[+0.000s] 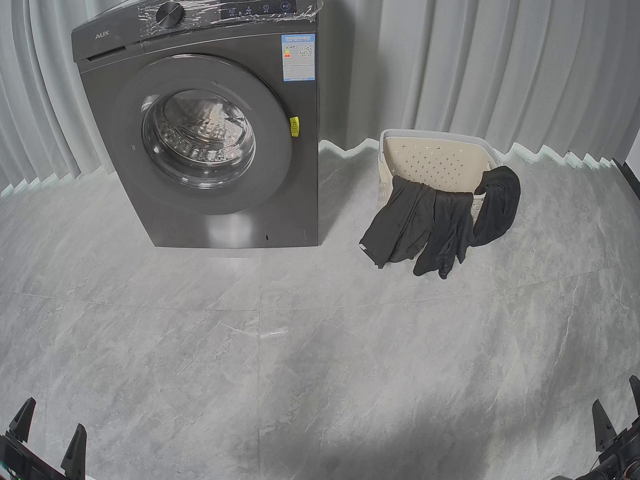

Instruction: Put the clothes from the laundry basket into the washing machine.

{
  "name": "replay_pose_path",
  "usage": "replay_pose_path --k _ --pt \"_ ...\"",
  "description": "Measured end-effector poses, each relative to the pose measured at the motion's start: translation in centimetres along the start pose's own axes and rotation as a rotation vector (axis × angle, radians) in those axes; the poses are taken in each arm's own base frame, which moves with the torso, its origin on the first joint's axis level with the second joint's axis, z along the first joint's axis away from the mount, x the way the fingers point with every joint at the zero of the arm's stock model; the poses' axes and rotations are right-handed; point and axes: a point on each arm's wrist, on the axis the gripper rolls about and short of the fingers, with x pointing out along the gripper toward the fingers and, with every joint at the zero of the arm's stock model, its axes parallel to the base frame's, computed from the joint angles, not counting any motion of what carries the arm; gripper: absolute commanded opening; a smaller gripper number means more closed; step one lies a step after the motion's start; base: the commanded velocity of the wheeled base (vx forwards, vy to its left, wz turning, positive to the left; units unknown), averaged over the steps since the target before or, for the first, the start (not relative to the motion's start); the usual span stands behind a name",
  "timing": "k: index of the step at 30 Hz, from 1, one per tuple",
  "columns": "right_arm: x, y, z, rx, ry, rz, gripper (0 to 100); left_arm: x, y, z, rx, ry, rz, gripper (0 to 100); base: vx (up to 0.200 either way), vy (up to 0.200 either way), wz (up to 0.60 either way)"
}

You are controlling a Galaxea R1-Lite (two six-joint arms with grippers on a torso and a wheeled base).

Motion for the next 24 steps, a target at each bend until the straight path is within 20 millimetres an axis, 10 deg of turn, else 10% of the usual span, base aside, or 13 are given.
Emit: replay_pose_path --k 24 --pt "0.00 0.00 0.00 0.000 0.000 0.000 100 0.00 0.02 0.00 -0.034 0.000 0.010 100 0.150 0.000 0.00"
